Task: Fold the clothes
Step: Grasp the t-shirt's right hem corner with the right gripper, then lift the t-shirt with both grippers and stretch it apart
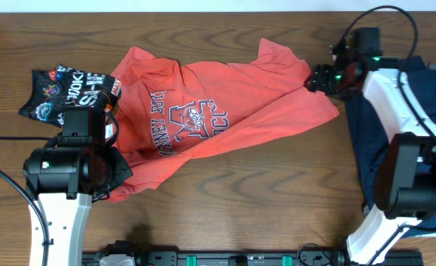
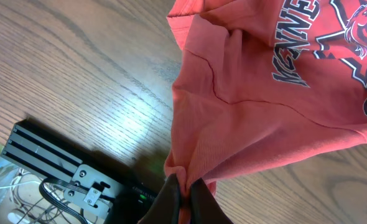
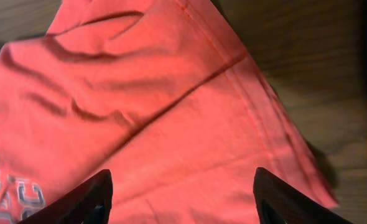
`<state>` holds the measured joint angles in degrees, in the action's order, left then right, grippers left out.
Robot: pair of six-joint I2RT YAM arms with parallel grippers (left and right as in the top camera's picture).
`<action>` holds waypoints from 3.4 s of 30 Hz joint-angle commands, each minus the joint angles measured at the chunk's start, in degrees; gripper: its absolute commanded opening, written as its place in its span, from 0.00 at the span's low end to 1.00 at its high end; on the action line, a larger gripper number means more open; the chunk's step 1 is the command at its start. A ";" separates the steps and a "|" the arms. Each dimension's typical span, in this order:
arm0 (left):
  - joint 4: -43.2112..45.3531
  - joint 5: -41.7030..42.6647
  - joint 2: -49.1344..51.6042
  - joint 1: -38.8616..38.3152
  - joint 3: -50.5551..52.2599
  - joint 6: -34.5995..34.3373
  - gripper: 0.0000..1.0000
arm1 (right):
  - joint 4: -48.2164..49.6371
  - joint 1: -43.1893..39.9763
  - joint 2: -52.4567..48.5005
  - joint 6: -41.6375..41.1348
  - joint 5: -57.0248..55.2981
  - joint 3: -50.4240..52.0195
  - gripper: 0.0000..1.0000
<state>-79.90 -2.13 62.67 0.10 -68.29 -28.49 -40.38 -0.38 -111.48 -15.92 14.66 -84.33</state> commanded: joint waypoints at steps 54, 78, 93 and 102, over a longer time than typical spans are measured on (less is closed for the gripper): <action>0.20 -1.33 -0.20 0.00 -0.39 0.28 0.06 | 12.61 2.08 -8.87 -18.75 -15.89 -1.20 0.53; 0.52 -1.33 -0.20 0.00 -0.39 0.31 0.06 | 10.25 3.19 -11.89 -18.75 -19.89 -1.18 0.01; 13.31 6.23 -0.20 0.00 -4.09 5.79 0.06 | -8.85 -1.14 17.22 -6.03 -21.51 -1.40 0.01; 16.06 6.19 -0.22 0.02 -21.46 7.93 0.06 | -14.16 -6.08 40.15 -2.40 -20.20 -1.40 0.01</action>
<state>-63.99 3.95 63.05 0.10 -83.37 -22.39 -54.39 -4.43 -75.70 -20.93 -5.13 -85.30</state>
